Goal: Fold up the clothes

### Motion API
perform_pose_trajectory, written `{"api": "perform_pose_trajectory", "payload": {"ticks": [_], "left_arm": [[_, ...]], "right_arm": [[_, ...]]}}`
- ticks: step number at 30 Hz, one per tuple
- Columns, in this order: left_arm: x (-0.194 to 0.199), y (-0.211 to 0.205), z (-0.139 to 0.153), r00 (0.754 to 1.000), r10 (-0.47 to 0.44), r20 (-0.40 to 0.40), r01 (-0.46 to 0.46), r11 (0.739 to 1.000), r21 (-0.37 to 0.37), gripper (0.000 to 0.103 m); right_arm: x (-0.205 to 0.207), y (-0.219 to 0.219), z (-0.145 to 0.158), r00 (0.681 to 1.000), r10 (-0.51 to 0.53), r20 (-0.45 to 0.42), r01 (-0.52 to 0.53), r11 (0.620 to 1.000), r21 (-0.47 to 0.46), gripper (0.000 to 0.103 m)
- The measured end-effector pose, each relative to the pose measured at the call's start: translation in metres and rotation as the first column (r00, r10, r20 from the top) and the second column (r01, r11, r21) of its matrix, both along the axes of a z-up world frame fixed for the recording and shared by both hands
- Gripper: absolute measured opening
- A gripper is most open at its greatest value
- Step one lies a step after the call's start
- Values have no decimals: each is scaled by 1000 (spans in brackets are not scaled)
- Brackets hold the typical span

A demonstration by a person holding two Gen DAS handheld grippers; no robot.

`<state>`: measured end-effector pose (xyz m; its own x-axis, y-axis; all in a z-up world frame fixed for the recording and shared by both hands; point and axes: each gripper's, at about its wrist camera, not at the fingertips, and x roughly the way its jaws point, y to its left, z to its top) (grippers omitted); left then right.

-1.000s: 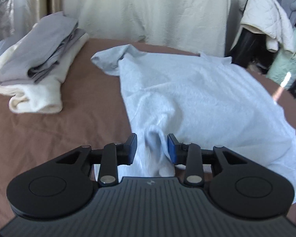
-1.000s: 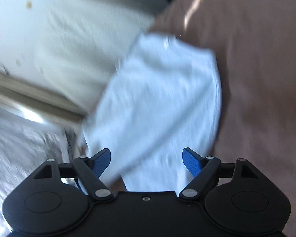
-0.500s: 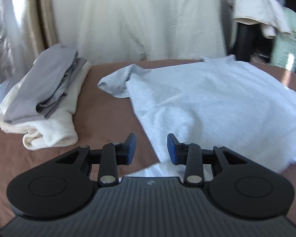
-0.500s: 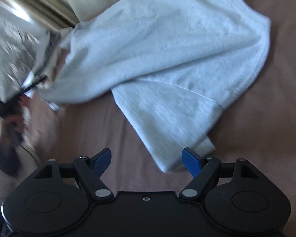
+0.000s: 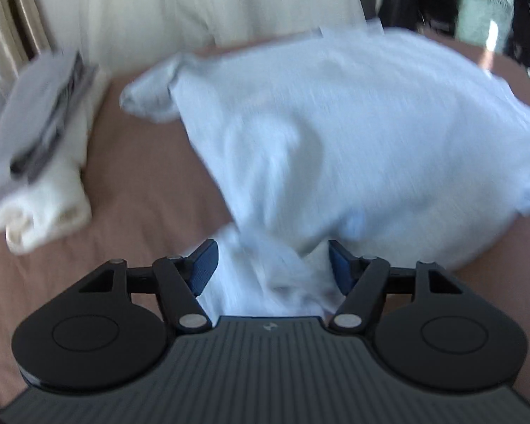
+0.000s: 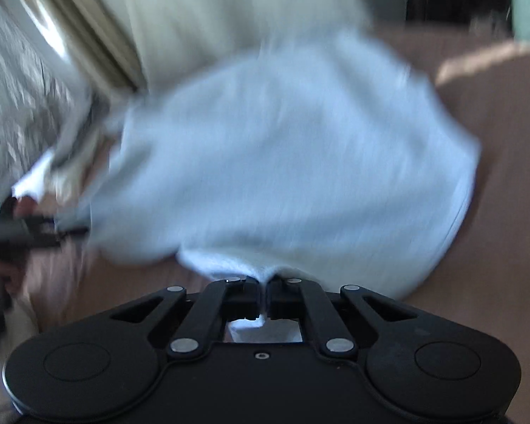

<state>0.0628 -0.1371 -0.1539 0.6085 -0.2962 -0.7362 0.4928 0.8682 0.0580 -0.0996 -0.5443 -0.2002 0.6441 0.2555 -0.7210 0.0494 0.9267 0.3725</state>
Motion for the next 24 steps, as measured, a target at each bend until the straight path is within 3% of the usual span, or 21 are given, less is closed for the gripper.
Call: {"api": "perform_pose_trajectory", "payload": {"ticks": [4,8,10,14,16,17,21,24], "left_arm": [[26,-6,-7,998,63,25,-60,994,-92,66],[28,-10,-13,995,96,35,-91,989,-113,66],[26,-9,-10,994,101,44,-95,987,-127,66],[29,-6,-10,992,109,60,-100,985,-141,67],[31,-7,-15,996,84,26,-79,986,-148,52],[33,-9,-19,999,42,-10,-43,987,-152,25],[22,-26,-25,999,37,33,-35,996,-84,17],[11,-26,-15,997,55,61,-50,995,-90,15]], "right_arm": [[20,-48,-6,985,-168,44,171,983,-71,4],[15,-79,-54,942,-334,9,333,940,78,4],[19,-83,-62,935,-353,-18,353,929,114,4],[16,-78,-53,935,-349,57,342,934,102,4],[17,-75,-57,938,-341,63,333,936,113,4],[18,-74,-60,939,-339,61,329,935,132,4],[13,-82,-62,925,-376,56,349,899,266,4],[10,-77,-54,922,-382,71,349,895,277,4]]}}
